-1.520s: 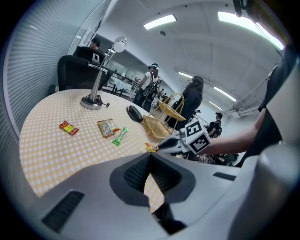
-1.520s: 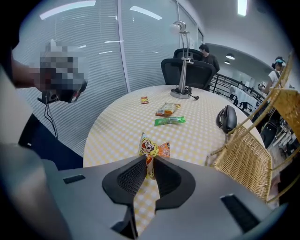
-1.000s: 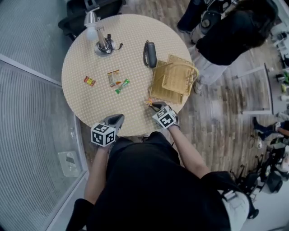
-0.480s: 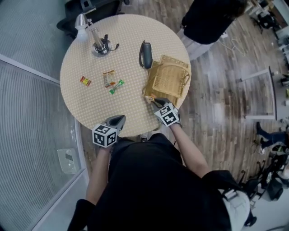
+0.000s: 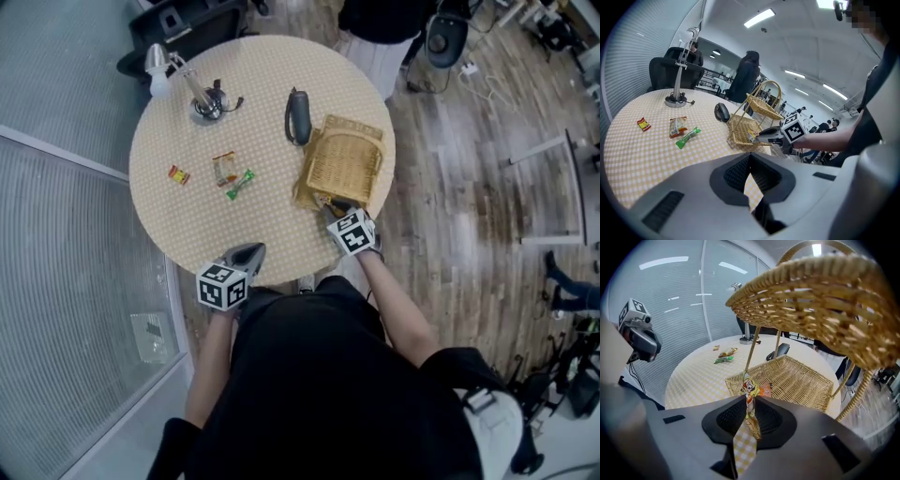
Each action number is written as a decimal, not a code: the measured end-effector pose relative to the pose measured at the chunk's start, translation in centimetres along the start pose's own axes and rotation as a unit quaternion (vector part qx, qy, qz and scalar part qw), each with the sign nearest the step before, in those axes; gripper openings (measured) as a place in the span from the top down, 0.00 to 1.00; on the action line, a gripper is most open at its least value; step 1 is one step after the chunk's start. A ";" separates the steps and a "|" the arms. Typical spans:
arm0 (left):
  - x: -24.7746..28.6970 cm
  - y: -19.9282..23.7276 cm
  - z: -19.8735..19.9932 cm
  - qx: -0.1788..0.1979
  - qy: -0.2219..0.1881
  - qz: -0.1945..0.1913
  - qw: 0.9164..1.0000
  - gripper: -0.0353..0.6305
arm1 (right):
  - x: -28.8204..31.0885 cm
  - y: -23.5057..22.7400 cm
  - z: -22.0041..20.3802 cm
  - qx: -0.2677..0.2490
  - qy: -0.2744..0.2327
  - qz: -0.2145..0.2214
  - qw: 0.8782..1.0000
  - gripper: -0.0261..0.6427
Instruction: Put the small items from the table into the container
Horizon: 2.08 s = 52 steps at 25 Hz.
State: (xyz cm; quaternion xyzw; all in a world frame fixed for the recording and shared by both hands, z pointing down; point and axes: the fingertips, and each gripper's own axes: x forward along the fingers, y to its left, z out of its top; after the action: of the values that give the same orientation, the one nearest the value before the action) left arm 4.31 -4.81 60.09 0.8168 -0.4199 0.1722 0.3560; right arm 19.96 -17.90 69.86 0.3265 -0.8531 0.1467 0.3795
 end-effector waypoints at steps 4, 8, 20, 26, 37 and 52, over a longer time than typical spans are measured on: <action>-0.1 -0.5 -0.4 0.006 0.005 0.006 1.000 0.94 | 0.0 -0.4 -0.5 0.006 0.005 0.000 1.000 0.86; -0.8 -1.0 -0.6 0.010 0.003 0.005 1.000 0.94 | -0.2 -0.3 -0.1 0.004 -0.005 0.005 1.000 0.84; -2.3 -1.9 -2.1 0.003 -0.005 0.015 1.000 0.94 | -2.1 0.7 0.7 0.008 -0.058 0.000 0.998 0.75; -3.1 -0.8 -1.6 0.002 -0.034 0.058 0.998 0.94 | -2.5 3.6 -2.4 0.001 -0.020 0.028 0.999 0.82; -3.8 0.3 -1.6 -0.017 -0.050 0.078 0.996 0.94 | -3.0 7.5 -5.7 -0.012 0.020 0.073 0.997 0.86; -3.3 0.1 -1.1 -0.027 -0.045 0.074 0.996 0.94 | -2.2 7.2 -3.6 -0.036 0.014 0.089 0.995 0.86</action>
State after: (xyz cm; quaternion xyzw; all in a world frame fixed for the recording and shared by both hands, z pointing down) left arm 2.28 -2.19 58.94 0.7807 -0.4990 0.1500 0.3450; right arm 18.21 -9.73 70.59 0.2335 -0.8782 0.1537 0.3882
